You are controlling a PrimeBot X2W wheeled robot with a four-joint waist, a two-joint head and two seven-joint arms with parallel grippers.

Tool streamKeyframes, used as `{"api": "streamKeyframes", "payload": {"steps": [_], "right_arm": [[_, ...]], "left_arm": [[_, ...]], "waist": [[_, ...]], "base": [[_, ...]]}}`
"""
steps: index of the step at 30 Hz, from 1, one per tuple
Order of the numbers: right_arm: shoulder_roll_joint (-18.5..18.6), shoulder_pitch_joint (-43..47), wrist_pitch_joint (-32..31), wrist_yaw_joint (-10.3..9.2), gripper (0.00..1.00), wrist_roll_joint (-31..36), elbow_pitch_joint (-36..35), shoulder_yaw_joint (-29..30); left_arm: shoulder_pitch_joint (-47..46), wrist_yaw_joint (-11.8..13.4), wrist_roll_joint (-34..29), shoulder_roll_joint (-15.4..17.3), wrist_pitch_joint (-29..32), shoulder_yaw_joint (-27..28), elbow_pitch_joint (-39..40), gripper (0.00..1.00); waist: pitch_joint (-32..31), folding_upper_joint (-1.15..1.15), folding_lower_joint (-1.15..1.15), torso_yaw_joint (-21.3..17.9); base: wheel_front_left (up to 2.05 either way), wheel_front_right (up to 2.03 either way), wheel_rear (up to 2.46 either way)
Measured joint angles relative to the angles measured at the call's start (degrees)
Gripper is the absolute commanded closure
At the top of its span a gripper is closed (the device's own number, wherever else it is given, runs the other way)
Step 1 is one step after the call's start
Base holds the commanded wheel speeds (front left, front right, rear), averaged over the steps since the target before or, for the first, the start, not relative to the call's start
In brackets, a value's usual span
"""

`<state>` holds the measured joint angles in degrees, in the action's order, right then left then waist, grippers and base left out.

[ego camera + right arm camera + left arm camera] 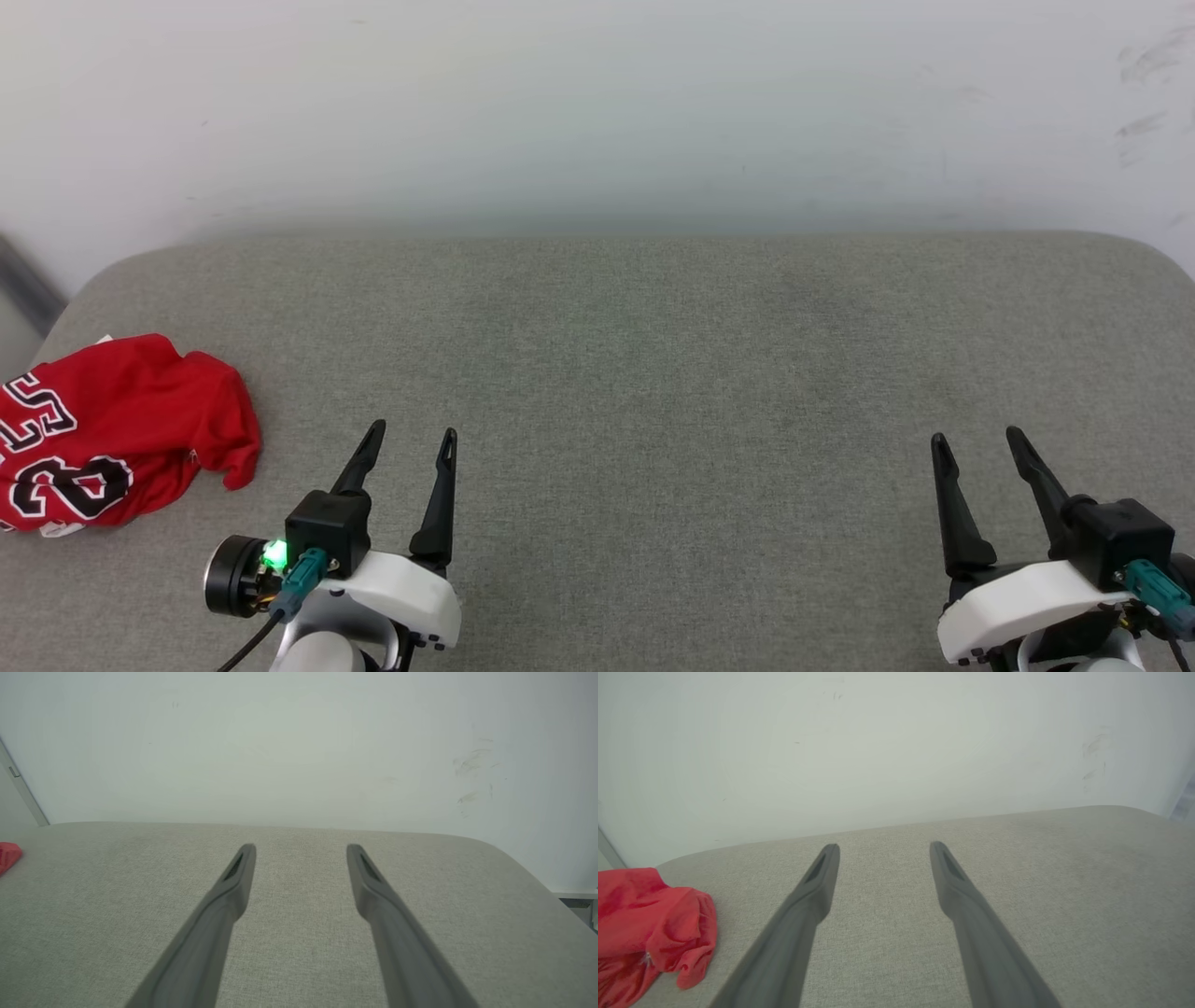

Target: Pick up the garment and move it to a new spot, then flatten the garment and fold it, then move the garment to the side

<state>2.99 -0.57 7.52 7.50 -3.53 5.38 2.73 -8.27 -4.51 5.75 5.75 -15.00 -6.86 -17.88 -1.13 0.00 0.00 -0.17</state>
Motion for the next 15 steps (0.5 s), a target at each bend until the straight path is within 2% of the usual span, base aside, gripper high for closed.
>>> {"api": "streamKeyframes", "payload": {"steps": [15], "right_arm": [[0.0,-0.1,0.4,0.0,0.0,-0.6,1.1,0.0]], "left_arm": [[-0.3,-0.1,0.6,-0.4,-0.1,1.4,-0.4,0.0]], "waist": [[-0.1,0.0,0.0,0.2]], "base": [[0.0,0.0,0.0]]}}
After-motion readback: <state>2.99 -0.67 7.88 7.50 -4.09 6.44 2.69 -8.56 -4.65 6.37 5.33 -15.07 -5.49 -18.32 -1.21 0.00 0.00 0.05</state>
